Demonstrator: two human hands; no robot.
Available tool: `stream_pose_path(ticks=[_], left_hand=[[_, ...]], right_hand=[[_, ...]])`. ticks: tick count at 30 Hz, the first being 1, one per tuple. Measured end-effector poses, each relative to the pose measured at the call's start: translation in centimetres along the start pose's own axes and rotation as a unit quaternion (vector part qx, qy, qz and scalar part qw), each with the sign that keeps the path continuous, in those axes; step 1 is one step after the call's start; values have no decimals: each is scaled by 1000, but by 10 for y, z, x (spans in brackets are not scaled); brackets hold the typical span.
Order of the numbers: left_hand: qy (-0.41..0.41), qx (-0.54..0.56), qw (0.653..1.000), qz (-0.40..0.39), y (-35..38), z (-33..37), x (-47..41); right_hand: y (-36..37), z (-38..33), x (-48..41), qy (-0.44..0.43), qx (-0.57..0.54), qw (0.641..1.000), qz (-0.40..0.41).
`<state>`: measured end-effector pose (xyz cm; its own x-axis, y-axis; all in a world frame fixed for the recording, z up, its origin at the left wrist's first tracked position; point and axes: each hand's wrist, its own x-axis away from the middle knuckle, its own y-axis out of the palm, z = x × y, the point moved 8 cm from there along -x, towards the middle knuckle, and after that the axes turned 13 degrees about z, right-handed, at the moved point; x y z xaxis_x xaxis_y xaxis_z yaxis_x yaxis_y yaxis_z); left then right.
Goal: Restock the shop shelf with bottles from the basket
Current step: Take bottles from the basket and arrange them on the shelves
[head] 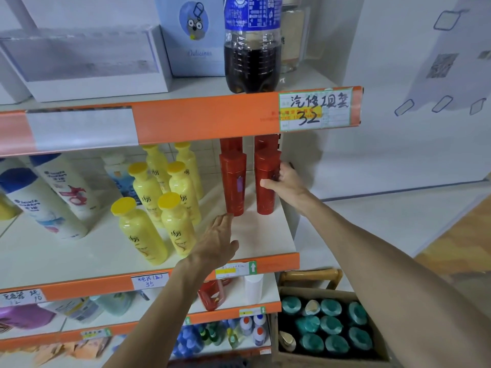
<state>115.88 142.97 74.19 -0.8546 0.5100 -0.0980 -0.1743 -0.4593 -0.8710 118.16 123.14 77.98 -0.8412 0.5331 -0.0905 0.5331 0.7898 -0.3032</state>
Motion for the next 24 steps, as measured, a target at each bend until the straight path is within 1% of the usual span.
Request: stream_pose_path(ticks=[5, 8, 10, 13, 17, 24], left_hand=[[-12, -77, 997, -28, 1, 1, 1], [8, -131, 991, -24, 1, 6, 5], [25, -145, 989, -31, 2, 9, 8], [39, -148, 987, -46, 5, 10, 12], [37, -148, 986, -69, 9, 7, 20], [30, -109, 991, -66, 7, 10, 20]], right_hand=[[2, 4, 0, 8, 20, 1000, -6], [0, 0, 1, 13, 31, 999, -7], [-1, -2, 2, 17, 25, 1000, -7], [1, -2, 5, 24, 15, 1000, 2], [0, -3, 5, 20, 37, 999, 16], [1, -1, 2, 10, 37, 999, 31]])
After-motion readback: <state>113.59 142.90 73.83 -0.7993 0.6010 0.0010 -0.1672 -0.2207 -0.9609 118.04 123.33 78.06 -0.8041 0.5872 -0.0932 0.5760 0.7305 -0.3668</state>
